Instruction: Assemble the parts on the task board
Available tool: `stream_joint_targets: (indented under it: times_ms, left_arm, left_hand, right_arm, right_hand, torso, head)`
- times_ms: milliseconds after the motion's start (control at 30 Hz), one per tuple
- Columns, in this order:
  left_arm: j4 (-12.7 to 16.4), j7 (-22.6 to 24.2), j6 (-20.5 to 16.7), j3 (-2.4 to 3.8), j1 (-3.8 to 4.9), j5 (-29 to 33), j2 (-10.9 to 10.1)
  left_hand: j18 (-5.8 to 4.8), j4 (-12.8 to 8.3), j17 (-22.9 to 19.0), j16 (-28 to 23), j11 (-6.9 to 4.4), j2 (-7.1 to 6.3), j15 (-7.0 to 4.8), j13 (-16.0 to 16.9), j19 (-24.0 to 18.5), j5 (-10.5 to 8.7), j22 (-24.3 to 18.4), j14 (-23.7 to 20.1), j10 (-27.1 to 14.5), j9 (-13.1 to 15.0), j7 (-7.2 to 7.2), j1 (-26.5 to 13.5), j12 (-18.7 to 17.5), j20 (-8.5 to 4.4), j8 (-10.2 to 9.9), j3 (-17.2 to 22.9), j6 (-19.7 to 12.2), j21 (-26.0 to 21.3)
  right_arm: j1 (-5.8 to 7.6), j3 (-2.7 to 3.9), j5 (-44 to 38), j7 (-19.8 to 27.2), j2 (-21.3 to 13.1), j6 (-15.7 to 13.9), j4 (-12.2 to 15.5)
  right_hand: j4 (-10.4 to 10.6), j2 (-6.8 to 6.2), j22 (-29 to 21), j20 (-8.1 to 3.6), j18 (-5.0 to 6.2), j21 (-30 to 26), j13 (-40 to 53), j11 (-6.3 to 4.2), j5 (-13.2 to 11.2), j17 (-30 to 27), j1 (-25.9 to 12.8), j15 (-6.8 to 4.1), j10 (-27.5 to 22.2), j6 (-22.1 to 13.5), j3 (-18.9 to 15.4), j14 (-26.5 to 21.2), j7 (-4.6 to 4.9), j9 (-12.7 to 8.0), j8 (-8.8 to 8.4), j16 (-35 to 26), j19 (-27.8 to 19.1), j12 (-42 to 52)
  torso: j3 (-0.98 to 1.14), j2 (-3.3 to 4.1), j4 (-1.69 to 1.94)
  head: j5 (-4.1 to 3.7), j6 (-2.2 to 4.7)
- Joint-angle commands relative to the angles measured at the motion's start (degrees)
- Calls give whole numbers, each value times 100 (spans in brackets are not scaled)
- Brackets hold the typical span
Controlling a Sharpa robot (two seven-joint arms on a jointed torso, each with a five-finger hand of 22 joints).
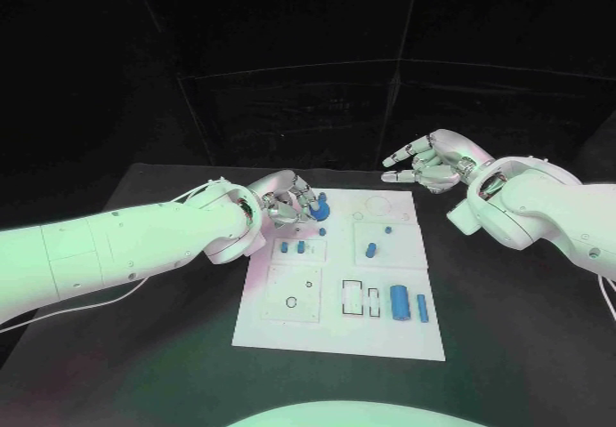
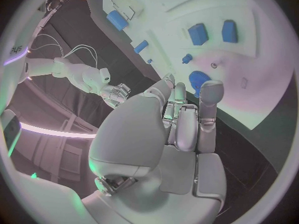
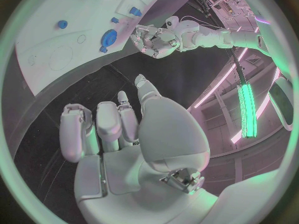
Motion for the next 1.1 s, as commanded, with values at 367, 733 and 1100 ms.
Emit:
stream_joint_targets:
  times_ms: [367, 733, 1100]
  left_arm:
    - [-457, 383, 382, -79, 4, -2004, 475]
    - [-810, -73, 961, -86, 3, -2440, 831]
    - [-1022, -243, 1228, -86, -6, -2499, 1003]
  left_hand:
    - [-69, -37, 89, 221, 146, -374, 74, -1038, 520, 16, 605, 253, -260, -580, -13, -310, -956, 86, -560, 72, 257, 670]
    - [-97, -87, 15, 234, 136, -350, 53, -1353, 673, 20, 716, 320, -158, -775, -25, -364, -1120, 63, -736, 33, 447, 798]
    - [-105, -95, -20, 236, 129, -301, 42, -1465, 722, 20, 733, 339, -69, -833, -32, -372, -1158, 51, -764, 56, 601, 818]
  right_arm:
    - [10, 3, -8, 36, 15, 15, 18]
    - [10, 3, -8, 33, 40, 21, 19]
    - [10, 3, -8, 38, 60, 30, 15]
  right_hand:
    - [-10, 10, 423, -15, 104, -19, 120, -12, 37, -9, -35, -26, -5, 20, -29, 17, -8, -8, 24, -20, -34, -21]
    - [-10, 10, 423, -15, 104, -19, 120, -12, 37, -9, -35, -26, -5, 20, -29, 17, -8, -8, 24, -20, -34, -21]
    - [-12, 13, 427, -15, 103, -18, 127, -13, 40, 4, -30, -26, 0, 19, -30, 19, -9, -8, 26, -15, -31, -14]
  torso:
    - [3, 0, -6]
    - [0, 5, -3]
    - [0, 1, 4]
  head:
    - [-34, 6]
    - [-44, -7]
    - [-74, -15]
